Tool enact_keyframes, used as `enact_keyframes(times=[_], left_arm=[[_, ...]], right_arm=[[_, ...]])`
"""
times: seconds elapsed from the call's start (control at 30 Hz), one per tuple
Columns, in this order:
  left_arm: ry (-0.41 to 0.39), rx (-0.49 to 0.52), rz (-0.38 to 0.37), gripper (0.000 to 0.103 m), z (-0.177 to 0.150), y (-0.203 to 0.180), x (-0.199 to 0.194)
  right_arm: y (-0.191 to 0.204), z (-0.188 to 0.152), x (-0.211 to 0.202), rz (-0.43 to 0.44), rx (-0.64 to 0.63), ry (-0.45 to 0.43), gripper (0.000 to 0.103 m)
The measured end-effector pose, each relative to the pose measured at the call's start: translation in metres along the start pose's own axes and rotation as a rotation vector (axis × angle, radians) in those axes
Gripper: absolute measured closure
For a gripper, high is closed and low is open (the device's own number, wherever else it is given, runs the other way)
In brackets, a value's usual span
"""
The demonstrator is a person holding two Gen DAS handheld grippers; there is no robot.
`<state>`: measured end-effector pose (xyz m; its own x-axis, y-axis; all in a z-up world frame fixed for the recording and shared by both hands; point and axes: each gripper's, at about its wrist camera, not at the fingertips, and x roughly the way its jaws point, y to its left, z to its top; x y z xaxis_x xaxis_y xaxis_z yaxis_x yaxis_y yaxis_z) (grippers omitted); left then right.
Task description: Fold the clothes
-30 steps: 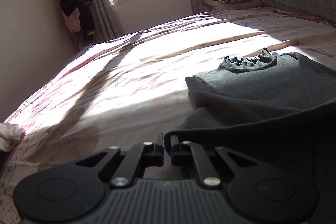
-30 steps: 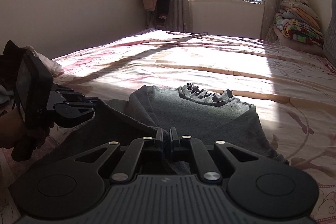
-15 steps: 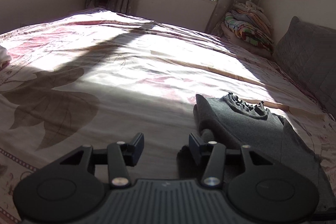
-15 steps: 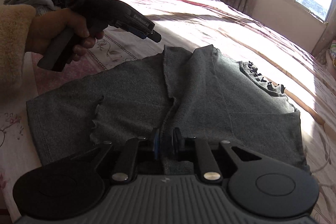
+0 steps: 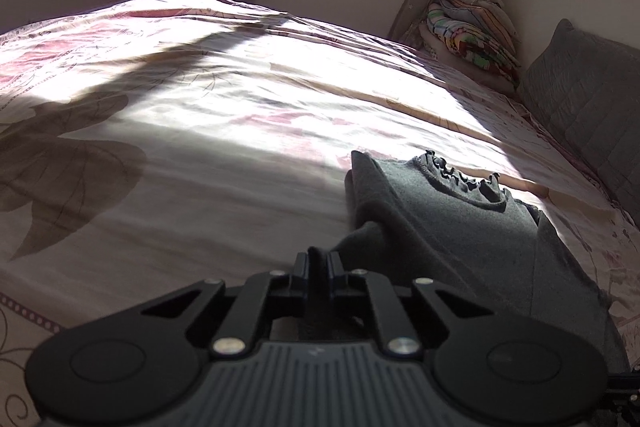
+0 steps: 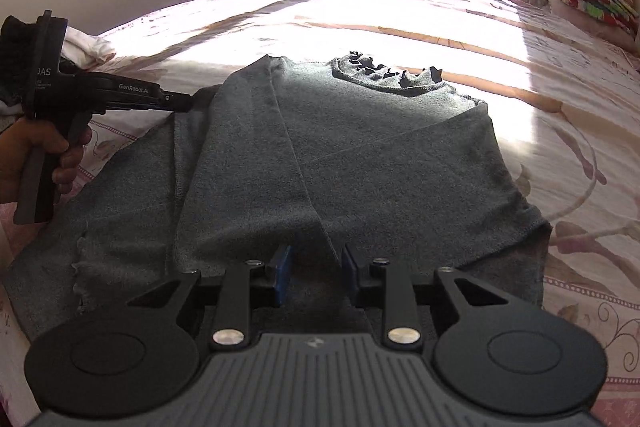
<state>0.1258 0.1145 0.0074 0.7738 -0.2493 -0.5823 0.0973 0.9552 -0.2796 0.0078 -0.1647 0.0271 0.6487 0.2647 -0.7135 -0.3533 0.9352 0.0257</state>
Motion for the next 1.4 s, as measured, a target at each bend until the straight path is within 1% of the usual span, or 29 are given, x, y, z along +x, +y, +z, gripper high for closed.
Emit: enact_keyframes(times=[0.03, 0.07, 0.13, 0.2, 0.27, 0.3, 0.37, 0.4, 0.5, 0.57, 0.63, 0.7, 0.73, 0.77, 0.9, 1.0, 1.13, 1.27, 1.4], left_arm=[[-0.004, -0.001, 0.022, 0.096, 0.000, -0.001, -0.001], [-0.007, -0.001, 0.044, 0.096, 0.000, -0.002, -0.003], [-0.001, -0.010, 0.066, 0.096, 0.000, -0.003, -0.003], [0.008, -0.022, 0.077, 0.096, 0.001, -0.003, -0.002], [0.020, -0.034, 0.083, 0.096, 0.002, -0.003, -0.002], [0.026, -0.041, 0.081, 0.096, 0.003, -0.001, -0.003], [0.036, -0.051, 0.063, 0.095, 0.004, 0.001, -0.002], [0.042, -0.058, 0.050, 0.095, 0.004, 0.003, -0.002], [0.060, -0.076, 0.008, 0.094, 0.006, 0.010, -0.001], [0.076, -0.087, -0.029, 0.090, 0.008, 0.015, -0.002], [0.093, -0.101, -0.068, 0.085, 0.010, 0.021, -0.002], [0.105, -0.128, -0.109, 0.084, 0.012, 0.026, -0.003], [0.110, -0.143, -0.130, 0.084, 0.013, 0.029, -0.003], [0.114, -0.162, -0.153, 0.084, 0.014, 0.032, -0.003], [0.115, -0.215, -0.228, 0.083, 0.021, 0.036, -0.005], [0.092, -0.216, -0.251, 0.078, 0.026, 0.037, -0.007], [0.080, -0.236, -0.263, 0.070, 0.029, 0.044, -0.006], [0.112, -0.251, -0.261, 0.067, 0.027, 0.049, 0.003], [0.128, -0.229, -0.252, 0.067, 0.023, 0.043, 0.008]], right_arm=[[0.003, -0.001, -0.002, -0.014, -0.021, -0.011, 0.101], [0.004, 0.000, -0.004, -0.025, -0.022, -0.018, 0.101], [-0.003, 0.003, -0.012, -0.066, 0.025, -0.035, 0.101], [-0.009, 0.005, -0.014, -0.129, 0.020, -0.006, 0.101], [-0.015, 0.001, -0.008, -0.107, 0.044, 0.049, 0.101], [-0.017, 0.000, -0.006, -0.097, 0.053, 0.056, 0.100], [-0.017, 0.002, -0.007, -0.091, 0.056, 0.056, 0.097], [-0.019, 0.006, -0.008, -0.079, 0.078, 0.048, 0.097], [-0.031, 0.018, -0.009, -0.019, 0.187, 0.009, 0.096], [-0.037, 0.032, -0.003, 0.031, 0.258, 0.000, 0.092], [-0.037, 0.050, 0.007, 0.068, 0.286, -0.010, 0.090], [-0.033, 0.073, 0.022, 0.109, 0.284, -0.025, 0.086], [-0.031, 0.085, 0.031, 0.128, 0.282, -0.029, 0.081], [-0.028, 0.097, 0.042, 0.144, 0.279, -0.031, 0.080], [-0.012, 0.147, 0.092, 0.199, 0.266, -0.010, 0.080], [-0.005, 0.175, 0.125, 0.224, 0.279, 0.010, 0.080], [0.002, 0.198, 0.156, 0.226, 0.286, 0.030, 0.080], [0.007, 0.208, 0.180, 0.205, 0.281, 0.053, 0.079], [0.012, 0.212, 0.198, 0.184, 0.269, 0.066, 0.079]])
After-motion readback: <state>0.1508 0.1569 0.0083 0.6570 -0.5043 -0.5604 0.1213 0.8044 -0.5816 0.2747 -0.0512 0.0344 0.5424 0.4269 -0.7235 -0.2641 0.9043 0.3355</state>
